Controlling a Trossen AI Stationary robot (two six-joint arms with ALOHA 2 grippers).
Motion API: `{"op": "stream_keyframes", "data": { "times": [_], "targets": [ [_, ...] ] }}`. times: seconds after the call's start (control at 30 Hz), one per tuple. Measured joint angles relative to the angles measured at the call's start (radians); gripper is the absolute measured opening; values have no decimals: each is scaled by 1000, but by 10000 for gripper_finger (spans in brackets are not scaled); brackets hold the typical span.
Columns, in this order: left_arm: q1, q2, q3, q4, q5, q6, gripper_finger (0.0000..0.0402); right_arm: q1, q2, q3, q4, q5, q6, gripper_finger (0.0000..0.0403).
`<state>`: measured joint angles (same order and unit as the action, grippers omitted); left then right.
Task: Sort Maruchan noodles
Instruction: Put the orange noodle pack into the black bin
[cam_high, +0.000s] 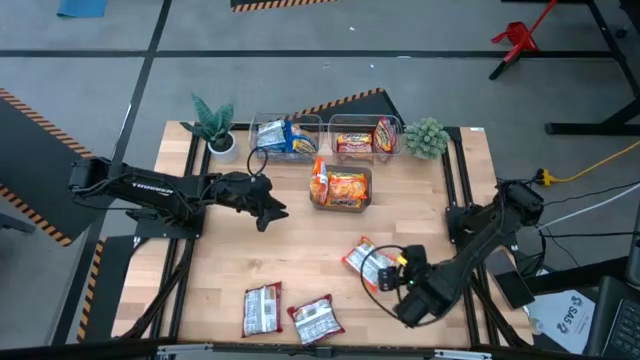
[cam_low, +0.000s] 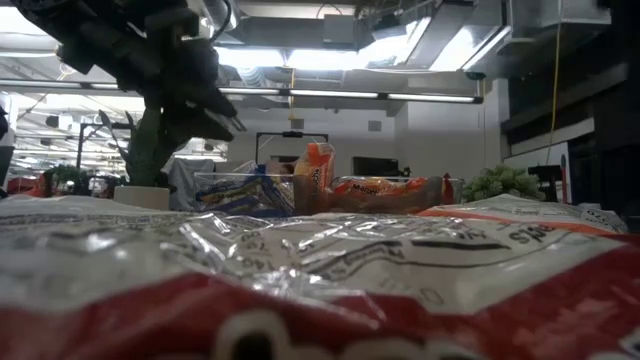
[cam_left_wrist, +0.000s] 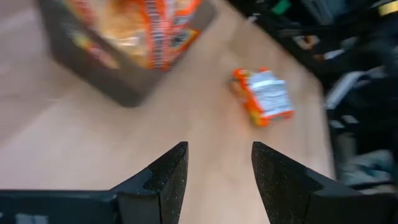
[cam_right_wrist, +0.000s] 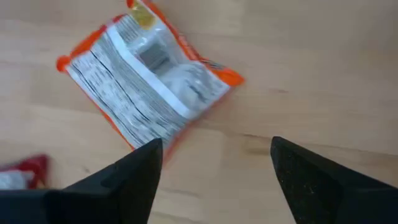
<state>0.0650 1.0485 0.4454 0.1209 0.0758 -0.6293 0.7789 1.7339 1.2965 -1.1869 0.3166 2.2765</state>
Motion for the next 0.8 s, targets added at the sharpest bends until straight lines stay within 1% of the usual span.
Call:
{"op": "stream_keyframes", "data": {
  "times": [0.13,0.2,0.27,0.37,0.53,0.8],
  "targets": [
    [0,23,-1,72,67,-44,172,-15,-1,-124,249,-34,45,307],
    [0,45,-1,111,86,-60,172,-20,-8,-186,380,-57,51,309],
    [1,75,-1,153,109,-73,172,-33,-11,-237,480,-52,53,308],
    [2,122,-1,198,133,-79,172,-52,-14,-285,522,-47,55,305],
    [3,200,-1,260,132,-98,172,-101,-15,-336,562,-8,54,303],
    [2,310,-1,374,177,-128,172,-140,-19,-424,748,108,50,303]
  ]
}}
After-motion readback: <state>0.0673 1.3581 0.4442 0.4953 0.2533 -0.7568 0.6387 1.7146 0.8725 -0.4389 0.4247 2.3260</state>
